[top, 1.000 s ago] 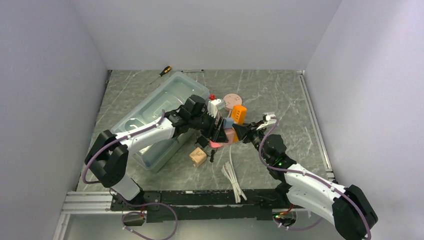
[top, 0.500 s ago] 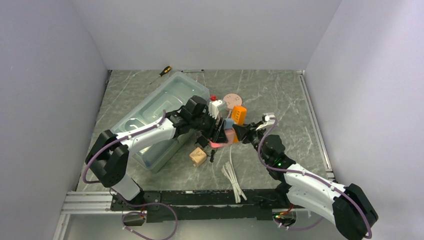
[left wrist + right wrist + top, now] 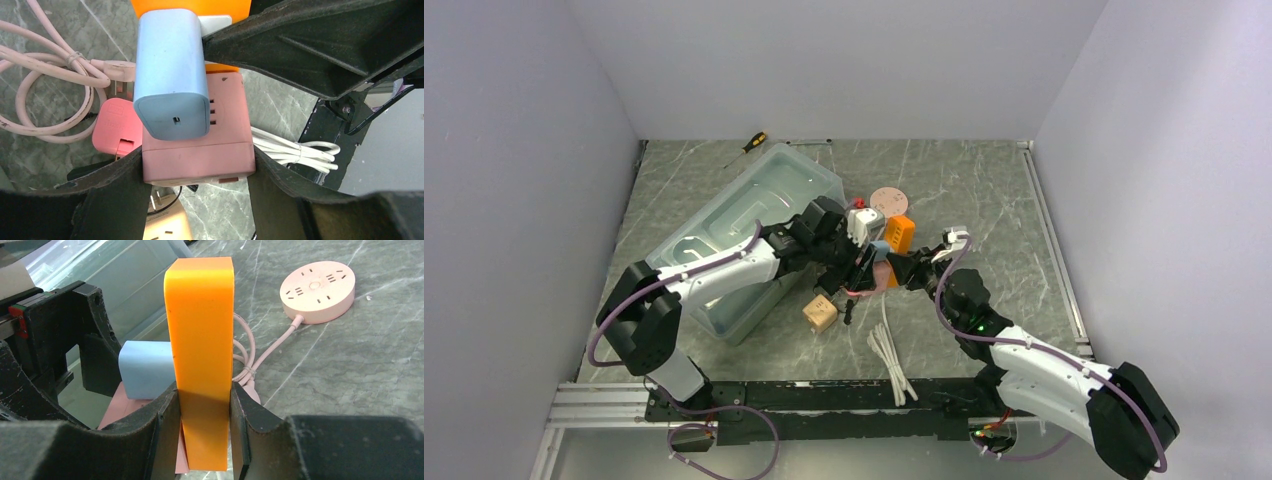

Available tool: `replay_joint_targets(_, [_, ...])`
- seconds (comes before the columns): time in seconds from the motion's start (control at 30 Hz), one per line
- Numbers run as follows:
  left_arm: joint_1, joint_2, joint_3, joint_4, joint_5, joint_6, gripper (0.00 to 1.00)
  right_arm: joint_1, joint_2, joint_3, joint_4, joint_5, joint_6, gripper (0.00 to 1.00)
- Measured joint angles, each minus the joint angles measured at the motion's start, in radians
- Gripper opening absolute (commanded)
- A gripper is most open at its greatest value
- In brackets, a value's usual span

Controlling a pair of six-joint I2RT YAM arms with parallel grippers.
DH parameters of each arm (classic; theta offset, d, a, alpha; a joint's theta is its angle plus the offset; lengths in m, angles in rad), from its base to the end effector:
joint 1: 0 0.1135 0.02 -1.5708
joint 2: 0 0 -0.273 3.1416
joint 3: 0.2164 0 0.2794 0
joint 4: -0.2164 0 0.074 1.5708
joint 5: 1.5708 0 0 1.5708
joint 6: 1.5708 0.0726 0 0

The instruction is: Pull the plug off the socket

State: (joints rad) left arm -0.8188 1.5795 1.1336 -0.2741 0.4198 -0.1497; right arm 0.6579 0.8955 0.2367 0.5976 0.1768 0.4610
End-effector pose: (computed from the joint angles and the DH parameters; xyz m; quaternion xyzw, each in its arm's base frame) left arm 0.2516 -0.3123 0.2304 0.3737 0.8133 -0.3559 0.2689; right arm 0.2033 0.1409 0.1981 -0.0111 0.7280 0.3077 0.6126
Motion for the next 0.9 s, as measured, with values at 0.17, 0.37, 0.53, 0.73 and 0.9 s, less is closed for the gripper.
replay_joint_targets(0.17, [-0.003,0.0,0.0,-0.003,-0.025,-0.005,0.0,0.001,0.003,0.015,-0.03,0.001,-0.004,0.0])
replay_joint_targets(0.37, [0.018,0.01,0.024,-0.035,-0.019,-0.034,0.0,0.011,0.004,0.024,-0.044,0.017,-0.012,0.0])
replay_joint_targets(0.53, [0.036,0.017,0.03,-0.038,0.015,-0.051,0.0,0.022,-0.006,0.024,-0.044,0.031,-0.022,0.0])
replay_joint_targets(0.73, [0.04,0.021,0.041,-0.047,0.033,-0.046,0.0,0.03,-0.019,0.024,-0.046,0.036,-0.042,0.0])
replay_joint_targets(0.9, [0.05,0.023,0.043,-0.047,0.064,-0.026,0.0,0.032,-0.021,0.024,-0.043,0.05,-0.042,0.0])
